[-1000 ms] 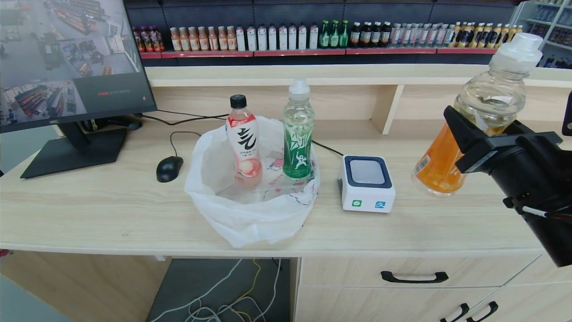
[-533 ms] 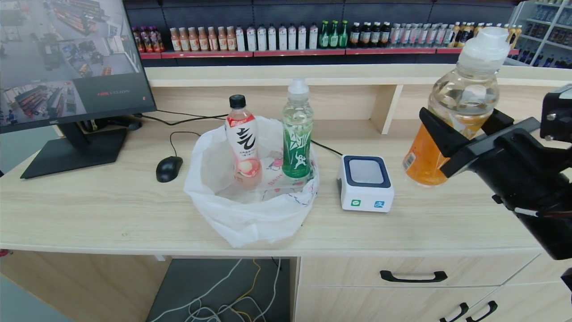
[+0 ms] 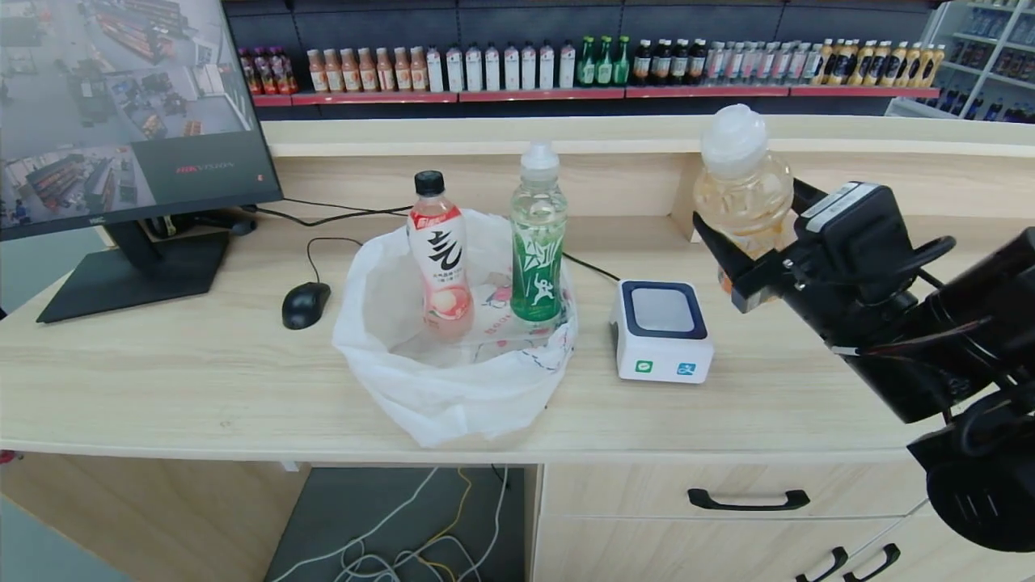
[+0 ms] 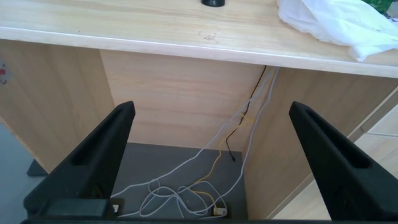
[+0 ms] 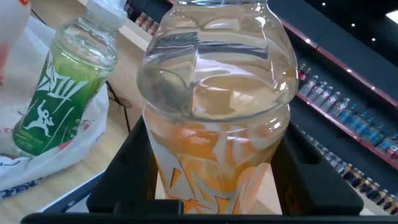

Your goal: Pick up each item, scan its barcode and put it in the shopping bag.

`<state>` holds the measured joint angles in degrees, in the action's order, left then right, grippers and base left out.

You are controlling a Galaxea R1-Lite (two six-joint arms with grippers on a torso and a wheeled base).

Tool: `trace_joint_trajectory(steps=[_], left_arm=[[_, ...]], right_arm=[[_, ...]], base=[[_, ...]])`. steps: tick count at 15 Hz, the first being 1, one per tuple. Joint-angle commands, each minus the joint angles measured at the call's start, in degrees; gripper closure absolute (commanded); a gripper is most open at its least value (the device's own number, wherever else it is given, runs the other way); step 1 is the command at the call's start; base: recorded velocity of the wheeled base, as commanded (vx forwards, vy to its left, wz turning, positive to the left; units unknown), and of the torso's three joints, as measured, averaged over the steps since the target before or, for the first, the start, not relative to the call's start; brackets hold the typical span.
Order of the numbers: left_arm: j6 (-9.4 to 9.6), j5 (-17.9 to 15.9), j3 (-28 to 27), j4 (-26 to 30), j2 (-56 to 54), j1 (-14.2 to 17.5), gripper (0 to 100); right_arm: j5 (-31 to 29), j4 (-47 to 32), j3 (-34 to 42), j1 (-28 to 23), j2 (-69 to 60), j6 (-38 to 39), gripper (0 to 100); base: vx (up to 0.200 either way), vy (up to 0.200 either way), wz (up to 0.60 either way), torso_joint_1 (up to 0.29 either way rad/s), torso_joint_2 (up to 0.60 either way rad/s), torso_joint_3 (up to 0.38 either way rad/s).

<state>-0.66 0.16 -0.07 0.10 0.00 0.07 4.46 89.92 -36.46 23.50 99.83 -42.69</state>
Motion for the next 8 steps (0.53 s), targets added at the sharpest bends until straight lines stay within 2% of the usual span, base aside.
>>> trace_joint_trajectory(steps=[1, 4, 6, 8], left_arm=[[-0.04, 0.02, 0.07, -0.01, 0.00, 0.01, 0], [-0.04, 0.02, -0.01, -0.01, 0.00, 0.01, 0], [-0.04, 0.02, -0.01, -0.01, 0.00, 0.01, 0], [-0.04, 0.02, -0.01, -0.01, 0.00, 0.01, 0]], right_arm=[[-0.24, 0.08, -0.54, 2.51, 1.95, -1.52, 100], [0.11, 0.08, -0.36, 6.29, 3.88, -4.86, 100], [5.38, 0.08, 0.16, 5.32, 4.41, -8.02, 100], [6.79, 0.08, -0.01, 4.01, 4.76, -10.31, 100]], base=[[0.000, 0.000, 0.00, 0.000, 0.00, 0.000], [0.000, 0.000, 0.00, 0.000, 0.00, 0.000], [0.000, 0.000, 0.00, 0.000, 0.00, 0.000], [0.000, 0.000, 0.00, 0.000, 0.00, 0.000]])
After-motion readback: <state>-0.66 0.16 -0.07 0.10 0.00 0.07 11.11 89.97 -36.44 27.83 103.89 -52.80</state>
